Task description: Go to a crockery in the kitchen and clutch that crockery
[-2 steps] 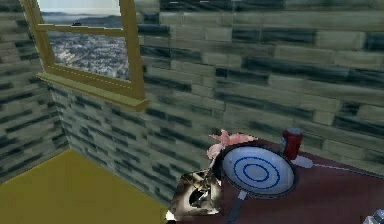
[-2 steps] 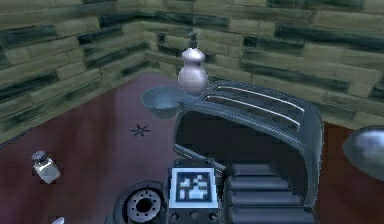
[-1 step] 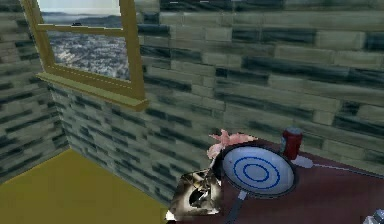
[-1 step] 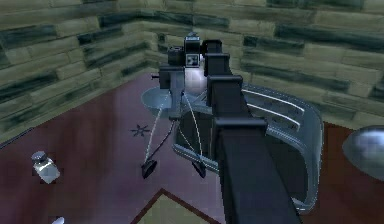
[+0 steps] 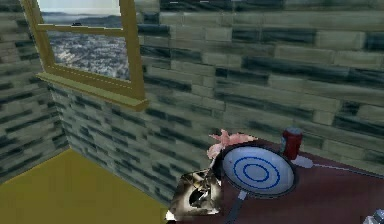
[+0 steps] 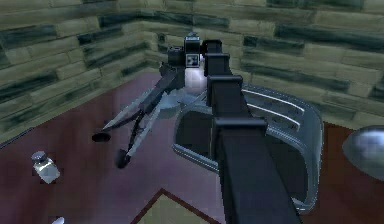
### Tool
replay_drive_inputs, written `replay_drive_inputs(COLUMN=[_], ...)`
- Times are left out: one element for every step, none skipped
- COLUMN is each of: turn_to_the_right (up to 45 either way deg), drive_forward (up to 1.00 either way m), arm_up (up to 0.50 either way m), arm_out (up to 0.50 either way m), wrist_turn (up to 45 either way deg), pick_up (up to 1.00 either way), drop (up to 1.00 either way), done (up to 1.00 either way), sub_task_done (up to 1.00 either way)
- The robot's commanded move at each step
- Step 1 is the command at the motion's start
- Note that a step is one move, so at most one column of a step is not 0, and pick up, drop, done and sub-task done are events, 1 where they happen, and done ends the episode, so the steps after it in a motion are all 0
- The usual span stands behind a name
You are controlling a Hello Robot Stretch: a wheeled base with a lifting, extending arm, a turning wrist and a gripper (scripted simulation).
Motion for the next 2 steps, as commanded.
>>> replay_drive_inputs(turn_to_the_right=[0.0,0.0], drive_forward=[0.00,0.00], arm_up=[0.00,0.00], arm_out=[0.00,0.00], wrist_turn=[45.0,45.0], pick_up=[0.00,0.00], drop=[0.00,0.00], done=[0.00,0.00], sub_task_done=[0.00,0.00])
